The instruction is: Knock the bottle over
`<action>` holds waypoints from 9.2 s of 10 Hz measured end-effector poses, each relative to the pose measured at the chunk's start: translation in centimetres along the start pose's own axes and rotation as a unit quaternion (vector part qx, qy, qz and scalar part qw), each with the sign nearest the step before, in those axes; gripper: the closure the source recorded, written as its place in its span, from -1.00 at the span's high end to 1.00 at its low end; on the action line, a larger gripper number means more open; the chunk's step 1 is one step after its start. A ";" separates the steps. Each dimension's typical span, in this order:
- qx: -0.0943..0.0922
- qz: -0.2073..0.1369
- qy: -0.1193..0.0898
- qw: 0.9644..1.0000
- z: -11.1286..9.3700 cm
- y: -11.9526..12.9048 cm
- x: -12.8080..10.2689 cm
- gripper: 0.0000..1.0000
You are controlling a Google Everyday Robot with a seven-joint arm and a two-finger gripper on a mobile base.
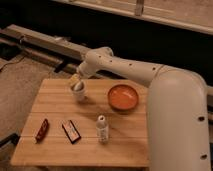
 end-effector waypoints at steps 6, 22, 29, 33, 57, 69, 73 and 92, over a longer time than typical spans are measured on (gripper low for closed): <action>0.000 0.000 0.000 1.000 0.0 0.0 0.0 0.60; 0.000 -0.003 0.002 1.000 -0.1 0.1 0.1 0.60; 0.048 -0.043 0.049 0.997 -8.9 2.9 5.3 0.60; 0.048 -0.046 0.115 0.991 -12.6 4.5 9.3 0.60; 0.065 0.012 0.350 0.935 -14.7 10.0 23.0 0.60; 0.042 0.011 0.339 0.940 -12.2 7.3 21.1 0.60; 0.037 0.034 0.347 0.937 -12.8 7.2 22.8 0.60; 0.071 0.098 0.388 0.914 -14.0 3.5 27.5 0.60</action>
